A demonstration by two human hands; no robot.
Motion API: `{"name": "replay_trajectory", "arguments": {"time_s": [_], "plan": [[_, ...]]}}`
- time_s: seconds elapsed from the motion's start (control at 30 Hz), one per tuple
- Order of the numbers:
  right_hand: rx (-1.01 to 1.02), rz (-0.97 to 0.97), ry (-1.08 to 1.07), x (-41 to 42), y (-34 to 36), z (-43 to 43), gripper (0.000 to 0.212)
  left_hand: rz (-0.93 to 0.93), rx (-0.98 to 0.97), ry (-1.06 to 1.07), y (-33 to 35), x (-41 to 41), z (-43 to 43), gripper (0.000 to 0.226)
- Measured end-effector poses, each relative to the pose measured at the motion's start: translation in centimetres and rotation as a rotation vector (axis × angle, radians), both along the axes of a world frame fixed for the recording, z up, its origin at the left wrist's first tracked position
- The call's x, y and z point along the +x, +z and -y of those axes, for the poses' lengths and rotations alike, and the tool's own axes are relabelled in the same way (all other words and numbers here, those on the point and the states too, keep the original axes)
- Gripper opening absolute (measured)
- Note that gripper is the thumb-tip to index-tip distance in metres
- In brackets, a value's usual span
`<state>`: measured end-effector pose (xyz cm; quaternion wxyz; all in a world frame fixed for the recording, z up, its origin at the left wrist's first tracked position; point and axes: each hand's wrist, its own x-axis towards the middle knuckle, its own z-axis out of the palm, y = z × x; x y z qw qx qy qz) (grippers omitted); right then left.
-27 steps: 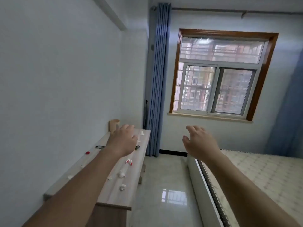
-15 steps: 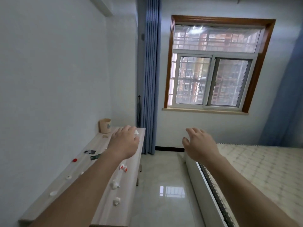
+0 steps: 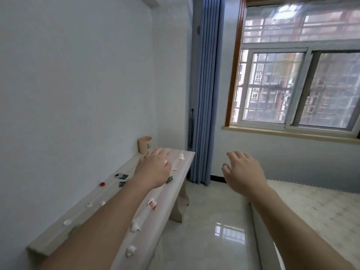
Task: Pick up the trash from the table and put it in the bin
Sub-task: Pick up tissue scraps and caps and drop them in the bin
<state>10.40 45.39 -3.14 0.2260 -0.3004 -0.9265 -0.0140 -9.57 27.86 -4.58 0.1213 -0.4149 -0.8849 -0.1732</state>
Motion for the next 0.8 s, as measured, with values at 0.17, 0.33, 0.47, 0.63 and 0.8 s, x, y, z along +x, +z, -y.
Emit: {"name": "replay_trajectory", "arguments": {"time_s": [0.17,0.33,0.47,0.63,0.8], "plan": [[-0.032,0.011,0.113,-3.1,-0.7,-3.9,0.037,0.004,-0.010,0.113,-1.4,-1.3,-1.6,0.043],[-0.060,0.062,0.212,-7.6,-3.1,-3.8,0.044,0.035,0.009,0.219,-4.2,-3.2,0.2,0.039],[-0.065,0.123,0.285,-11.9,-6.2,-2.0,0.041,0.065,-0.002,0.268,-8.0,-5.4,3.0,0.037],[-0.105,0.202,0.340,-17.3,-10.7,1.5,0.046,0.143,-0.010,0.357,-13.8,-8.5,7.0,0.039],[-0.131,0.286,0.364,-22.2,-15.6,3.8,0.047,0.206,-0.062,0.369,-19.3,-12.0,9.7,0.044]]}}
